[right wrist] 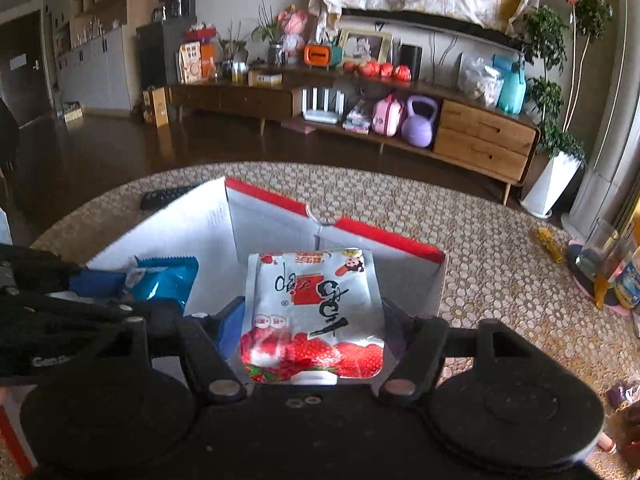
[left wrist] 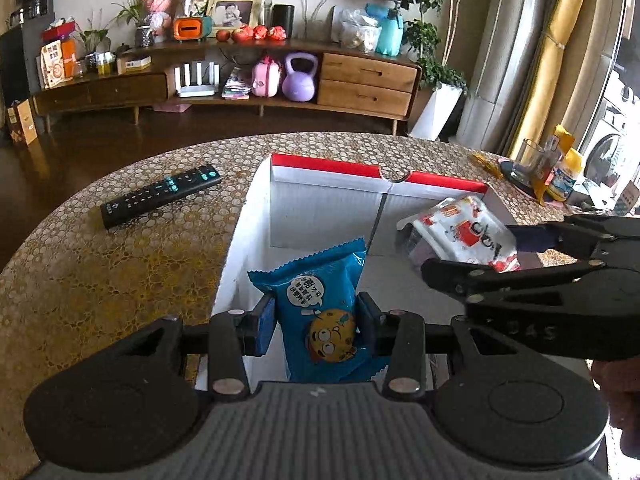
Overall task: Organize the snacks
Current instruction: 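Lower the blue chip bag into the shoebox with the left gripper while the right gripper lowers the pouch, then open both grippers to release the bags inside the shoebox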
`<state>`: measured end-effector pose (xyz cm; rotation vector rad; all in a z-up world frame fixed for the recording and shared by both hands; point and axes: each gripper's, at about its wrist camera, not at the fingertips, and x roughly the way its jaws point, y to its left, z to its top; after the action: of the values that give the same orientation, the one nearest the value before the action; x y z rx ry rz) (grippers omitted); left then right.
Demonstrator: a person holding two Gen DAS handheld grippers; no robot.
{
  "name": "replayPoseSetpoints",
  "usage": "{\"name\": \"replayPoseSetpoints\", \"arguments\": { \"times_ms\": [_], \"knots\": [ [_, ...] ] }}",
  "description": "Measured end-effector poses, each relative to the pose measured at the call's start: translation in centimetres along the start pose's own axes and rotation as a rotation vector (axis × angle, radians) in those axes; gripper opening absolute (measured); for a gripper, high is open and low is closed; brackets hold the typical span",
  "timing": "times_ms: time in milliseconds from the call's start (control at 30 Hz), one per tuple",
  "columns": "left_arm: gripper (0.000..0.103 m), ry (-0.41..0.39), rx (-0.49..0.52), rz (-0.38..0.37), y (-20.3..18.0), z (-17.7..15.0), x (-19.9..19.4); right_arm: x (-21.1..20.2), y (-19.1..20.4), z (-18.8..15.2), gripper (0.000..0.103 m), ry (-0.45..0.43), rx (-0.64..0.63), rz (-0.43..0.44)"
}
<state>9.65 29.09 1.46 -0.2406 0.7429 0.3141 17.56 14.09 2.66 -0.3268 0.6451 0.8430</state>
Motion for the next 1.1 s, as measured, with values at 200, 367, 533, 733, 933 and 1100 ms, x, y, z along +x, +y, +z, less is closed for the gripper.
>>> {"name": "replayPoseSetpoints", "arguments": {
  "times_ms": [200,367,533,733,933,1100],
  "knots": [
    [0.042,0.008,0.028,-0.006,-0.5,-0.1,0.1,0.3,-0.3,-0.1,0.068,0.012,0.001,-0.005],
    [0.043,0.012,0.039,-0.004,-0.7,0.0,0.1,0.4,-0.3,0.0,0.068,0.022,0.006,-0.002],
    [0.059,0.006,0.044,0.022,-0.7,0.0,-0.1,0.9,-0.4,0.7,0.070,0.042,0.009,-0.021],
    [0.068,-0.009,0.055,0.009,-0.7,-0.3,-0.2,0.2,-0.6,0.6,0.074,0.001,0.002,-0.058],
    [0.073,-0.004,0.087,0.024,-1.3,-0.6,-0.2,-1.8,-0.9,0.5,0.081,-0.059,0.038,-0.055],
    [0.073,-0.028,0.055,0.023,-0.9,-0.7,-0.5,-4.2,-1.5,-0.3,0.084,-0.106,0.108,-0.051]
  ]
}}
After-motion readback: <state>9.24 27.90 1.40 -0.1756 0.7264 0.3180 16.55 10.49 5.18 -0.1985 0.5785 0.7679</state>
